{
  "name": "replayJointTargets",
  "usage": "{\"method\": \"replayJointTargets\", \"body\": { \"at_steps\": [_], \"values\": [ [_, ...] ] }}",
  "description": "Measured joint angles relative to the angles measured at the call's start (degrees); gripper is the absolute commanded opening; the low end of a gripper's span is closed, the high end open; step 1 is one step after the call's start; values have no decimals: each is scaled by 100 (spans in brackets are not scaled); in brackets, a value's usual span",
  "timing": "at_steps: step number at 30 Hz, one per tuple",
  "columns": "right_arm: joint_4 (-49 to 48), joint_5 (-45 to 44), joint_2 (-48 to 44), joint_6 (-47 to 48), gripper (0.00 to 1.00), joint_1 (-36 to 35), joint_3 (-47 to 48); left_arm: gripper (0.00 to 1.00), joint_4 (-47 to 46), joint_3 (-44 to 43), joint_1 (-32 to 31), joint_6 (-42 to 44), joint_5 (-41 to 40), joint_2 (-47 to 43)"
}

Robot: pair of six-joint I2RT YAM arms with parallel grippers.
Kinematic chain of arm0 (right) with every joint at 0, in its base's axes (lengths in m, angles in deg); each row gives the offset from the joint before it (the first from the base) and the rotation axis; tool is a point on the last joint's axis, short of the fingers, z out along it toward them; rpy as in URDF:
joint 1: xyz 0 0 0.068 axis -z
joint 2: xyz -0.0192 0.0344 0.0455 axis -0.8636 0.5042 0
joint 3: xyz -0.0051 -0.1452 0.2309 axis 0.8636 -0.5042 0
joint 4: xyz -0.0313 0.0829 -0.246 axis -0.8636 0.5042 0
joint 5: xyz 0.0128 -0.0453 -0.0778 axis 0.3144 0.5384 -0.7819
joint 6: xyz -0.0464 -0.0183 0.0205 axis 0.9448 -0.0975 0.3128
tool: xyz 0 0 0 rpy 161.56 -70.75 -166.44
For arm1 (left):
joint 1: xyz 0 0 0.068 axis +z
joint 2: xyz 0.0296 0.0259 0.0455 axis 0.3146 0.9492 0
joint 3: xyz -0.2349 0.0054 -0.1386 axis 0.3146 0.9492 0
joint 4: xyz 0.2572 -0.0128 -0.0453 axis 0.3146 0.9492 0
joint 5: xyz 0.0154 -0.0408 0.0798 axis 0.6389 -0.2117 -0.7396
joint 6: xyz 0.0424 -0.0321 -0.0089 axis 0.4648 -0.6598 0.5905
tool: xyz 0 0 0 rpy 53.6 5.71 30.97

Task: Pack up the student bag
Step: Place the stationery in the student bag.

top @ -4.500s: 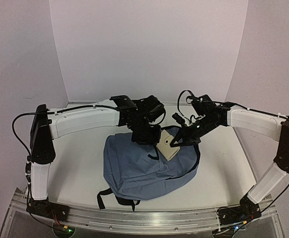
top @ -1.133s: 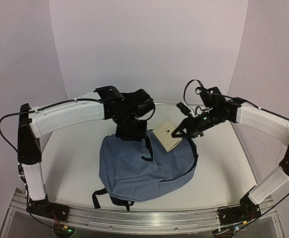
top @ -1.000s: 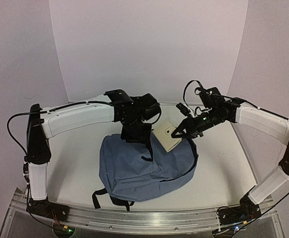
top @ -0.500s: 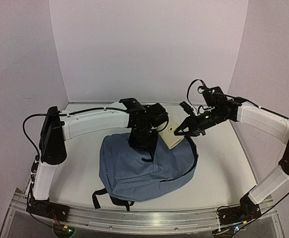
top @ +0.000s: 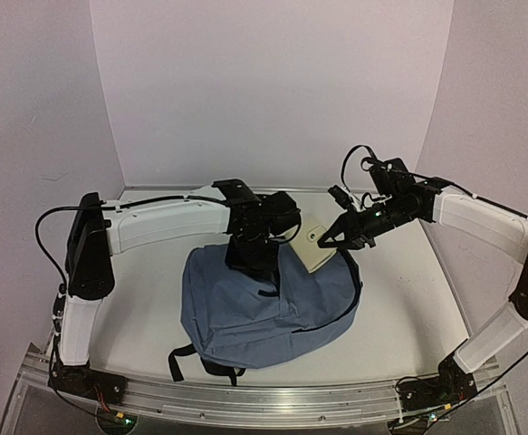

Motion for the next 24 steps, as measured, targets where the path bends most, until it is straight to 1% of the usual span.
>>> {"method": "replayJointTargets", "body": {
  "at_steps": [9,16,20,24],
  "values": [
    [0,28,0,27,0,-2,0,0,-559,831,0,-1,-155,-1077],
    [0,227,0,39,0,-30,0,0,-887,1112,0,68,-201,-1462],
    [0,373,17,39,0,-243,2,0,-1221,1394,0,175,-202,-1586],
    [19,504,164,84,0,-473,21,0,-1651,1837,0,309,-192,-1906]
  ]
}}
